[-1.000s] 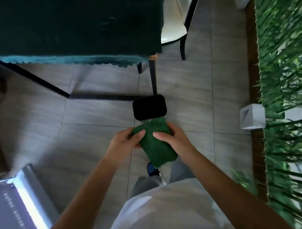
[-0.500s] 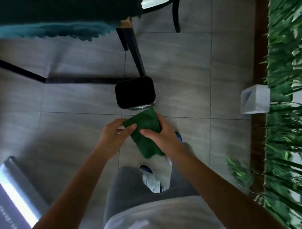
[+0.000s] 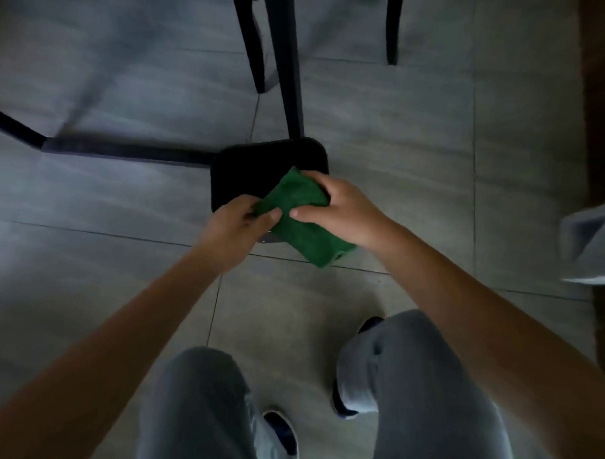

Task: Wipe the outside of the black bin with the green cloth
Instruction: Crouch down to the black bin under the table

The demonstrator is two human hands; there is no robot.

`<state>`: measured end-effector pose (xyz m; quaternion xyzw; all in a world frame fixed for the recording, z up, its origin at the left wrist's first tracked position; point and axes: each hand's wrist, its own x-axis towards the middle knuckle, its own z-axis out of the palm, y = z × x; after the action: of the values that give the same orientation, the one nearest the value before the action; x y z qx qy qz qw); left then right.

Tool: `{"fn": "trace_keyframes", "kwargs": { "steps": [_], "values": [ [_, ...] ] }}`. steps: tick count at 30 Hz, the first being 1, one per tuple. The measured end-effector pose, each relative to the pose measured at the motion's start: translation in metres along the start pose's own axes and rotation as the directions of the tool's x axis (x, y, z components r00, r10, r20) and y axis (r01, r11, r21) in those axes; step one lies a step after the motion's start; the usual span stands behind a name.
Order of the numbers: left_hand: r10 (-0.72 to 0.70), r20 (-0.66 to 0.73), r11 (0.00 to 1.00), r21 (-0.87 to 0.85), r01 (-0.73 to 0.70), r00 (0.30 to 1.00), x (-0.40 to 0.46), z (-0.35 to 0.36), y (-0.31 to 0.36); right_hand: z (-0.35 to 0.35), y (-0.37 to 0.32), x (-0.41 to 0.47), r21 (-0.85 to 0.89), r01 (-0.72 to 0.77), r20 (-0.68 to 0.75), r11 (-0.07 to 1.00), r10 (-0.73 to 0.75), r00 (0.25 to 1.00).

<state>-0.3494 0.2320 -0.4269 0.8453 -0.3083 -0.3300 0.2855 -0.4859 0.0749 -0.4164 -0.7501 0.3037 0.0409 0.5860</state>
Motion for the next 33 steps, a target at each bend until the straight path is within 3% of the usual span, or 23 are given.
{"fn": "trace_keyframes", "kwargs": {
  "steps": [6,13,16,20,23,27,30,33],
  "values": [
    [0.214,-0.150,0.977,0.012,-0.215,0.965,0.037,0.043,-0.056,0.014,0.021,0.046,-0.417,0.150,0.022,0.897,-0.155,0.988],
    [0.374,-0.326,0.913,-0.034,-0.406,0.869,0.034,0.070,-0.081,0.031,0.038,0.027,-0.489,0.230,-0.077,0.841,-0.305,0.949],
    [0.445,-0.287,0.877,-0.052,-0.478,0.848,0.024,0.069,-0.086,0.036,0.042,0.011,-0.463,0.194,-0.121,0.865,-0.279,0.953],
    [0.621,-0.234,0.776,0.047,-0.629,0.748,0.017,0.067,-0.088,0.036,0.048,-0.012,-0.526,0.218,-0.084,0.822,-0.305,0.949],
    [0.676,-0.216,0.734,0.113,-0.669,0.705,0.015,0.065,-0.087,0.035,0.052,-0.023,-0.478,0.221,-0.089,0.850,-0.297,0.951],
    [0.643,-0.064,0.763,0.140,-0.631,0.764,0.025,0.037,-0.066,0.035,0.051,-0.021,-0.310,0.213,-0.194,0.926,-0.281,0.940],
    [0.546,0.016,0.834,0.076,-0.546,0.837,0.039,0.005,-0.038,0.038,0.035,-0.013,-0.246,0.244,-0.347,0.938,-0.321,0.881],
    [0.444,-0.004,0.890,-0.110,-0.442,0.896,0.048,-0.017,-0.032,0.040,0.014,0.002,-0.179,0.312,-0.441,0.933,-0.360,0.822]
  ]
}}
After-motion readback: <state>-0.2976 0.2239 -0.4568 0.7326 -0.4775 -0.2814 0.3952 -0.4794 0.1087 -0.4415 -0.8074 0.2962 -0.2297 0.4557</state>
